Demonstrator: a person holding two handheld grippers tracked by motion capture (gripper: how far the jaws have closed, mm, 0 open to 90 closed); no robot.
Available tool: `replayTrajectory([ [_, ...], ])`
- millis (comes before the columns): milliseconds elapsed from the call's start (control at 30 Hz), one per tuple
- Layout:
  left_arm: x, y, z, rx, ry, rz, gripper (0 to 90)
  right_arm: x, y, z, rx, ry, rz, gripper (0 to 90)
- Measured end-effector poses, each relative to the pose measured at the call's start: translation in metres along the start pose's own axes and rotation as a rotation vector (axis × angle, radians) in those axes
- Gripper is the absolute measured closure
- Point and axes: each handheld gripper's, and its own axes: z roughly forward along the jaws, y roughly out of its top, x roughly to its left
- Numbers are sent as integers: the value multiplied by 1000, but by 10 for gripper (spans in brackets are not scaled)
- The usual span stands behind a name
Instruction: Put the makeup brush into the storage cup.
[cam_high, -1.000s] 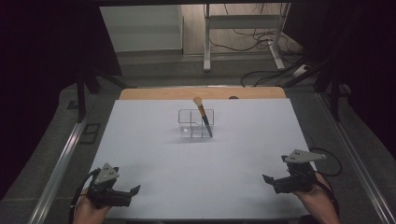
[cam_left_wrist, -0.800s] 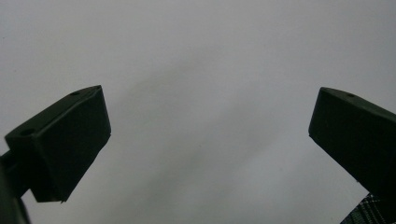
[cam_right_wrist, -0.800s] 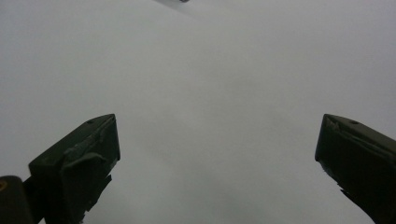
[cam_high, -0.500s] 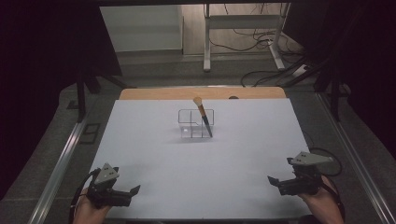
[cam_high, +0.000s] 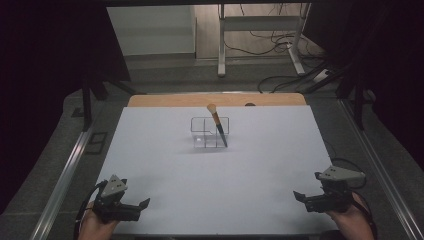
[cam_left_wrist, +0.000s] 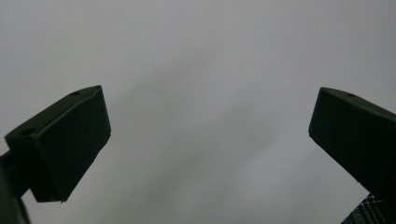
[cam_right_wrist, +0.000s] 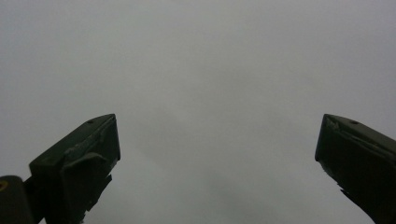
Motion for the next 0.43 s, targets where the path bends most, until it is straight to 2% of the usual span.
replayTrajectory([
  [433, 0, 1, 1, 0, -1, 3, 0, -2, -5, -2, 12, -9, 9, 4],
])
